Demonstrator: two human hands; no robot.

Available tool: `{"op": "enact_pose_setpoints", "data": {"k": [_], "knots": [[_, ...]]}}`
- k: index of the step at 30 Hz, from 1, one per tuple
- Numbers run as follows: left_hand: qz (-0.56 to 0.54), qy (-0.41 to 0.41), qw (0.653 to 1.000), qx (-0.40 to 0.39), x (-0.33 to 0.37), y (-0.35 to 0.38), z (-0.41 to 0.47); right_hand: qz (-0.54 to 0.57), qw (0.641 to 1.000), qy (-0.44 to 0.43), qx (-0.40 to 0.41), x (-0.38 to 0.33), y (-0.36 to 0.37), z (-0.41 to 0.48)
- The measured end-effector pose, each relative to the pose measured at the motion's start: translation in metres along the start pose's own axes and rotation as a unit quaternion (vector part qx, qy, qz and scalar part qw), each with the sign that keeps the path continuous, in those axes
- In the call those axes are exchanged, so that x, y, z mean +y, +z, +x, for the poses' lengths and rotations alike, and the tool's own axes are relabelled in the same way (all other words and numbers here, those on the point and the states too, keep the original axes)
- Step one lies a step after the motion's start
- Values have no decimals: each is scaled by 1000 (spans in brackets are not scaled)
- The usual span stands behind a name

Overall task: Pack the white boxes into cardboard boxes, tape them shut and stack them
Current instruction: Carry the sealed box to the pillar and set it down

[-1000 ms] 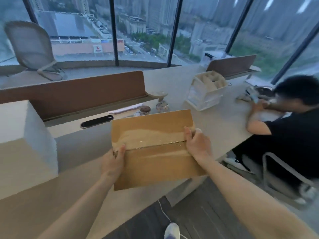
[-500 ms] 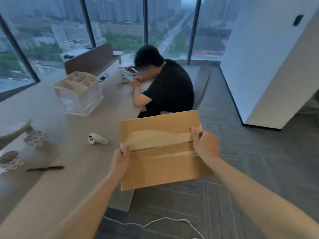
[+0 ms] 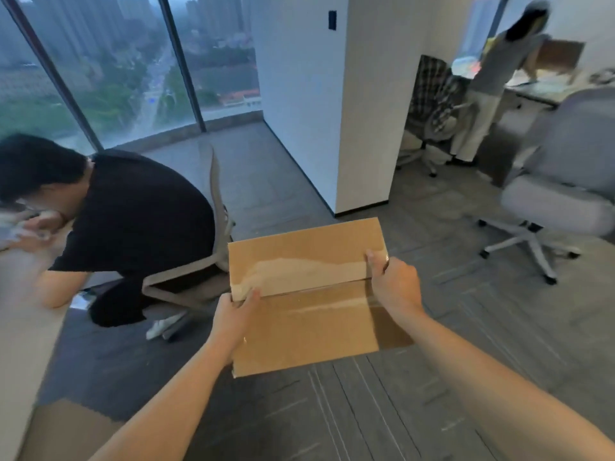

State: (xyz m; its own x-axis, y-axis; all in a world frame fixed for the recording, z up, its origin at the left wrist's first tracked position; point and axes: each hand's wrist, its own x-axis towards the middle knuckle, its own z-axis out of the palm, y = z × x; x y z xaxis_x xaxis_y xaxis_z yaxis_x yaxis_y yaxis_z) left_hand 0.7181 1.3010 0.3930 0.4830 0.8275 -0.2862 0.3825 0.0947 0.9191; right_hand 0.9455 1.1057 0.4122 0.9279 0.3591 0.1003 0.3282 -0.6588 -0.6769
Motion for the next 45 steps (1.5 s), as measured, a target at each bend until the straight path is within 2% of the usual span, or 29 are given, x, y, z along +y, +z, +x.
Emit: {"op": "enact_pose_setpoints", "data": {"k": [9,13,20,27,32,38,45], "knots": [[-3,-52,988,-149,50,132,115,-44,991,110,56,62,-33,105],[-19,-37,976,-212,77,188,178,-61,984,141,89,72,-34,168],[-21,-56,961,-268,127,266,271,-107,971,177,121,67,-50,269],[-24,-102,947,-303,179,344,337,-108,965,187,150,97,-67,364],[-19,-107,950,-293,204,425,389,-102,969,178,135,139,-71,460],[-31,-131,960,-246,250,527,442,-80,979,163,92,194,-84,596],[-49,-125,976,-172,305,604,494,-85,990,111,23,209,-83,754]]}}
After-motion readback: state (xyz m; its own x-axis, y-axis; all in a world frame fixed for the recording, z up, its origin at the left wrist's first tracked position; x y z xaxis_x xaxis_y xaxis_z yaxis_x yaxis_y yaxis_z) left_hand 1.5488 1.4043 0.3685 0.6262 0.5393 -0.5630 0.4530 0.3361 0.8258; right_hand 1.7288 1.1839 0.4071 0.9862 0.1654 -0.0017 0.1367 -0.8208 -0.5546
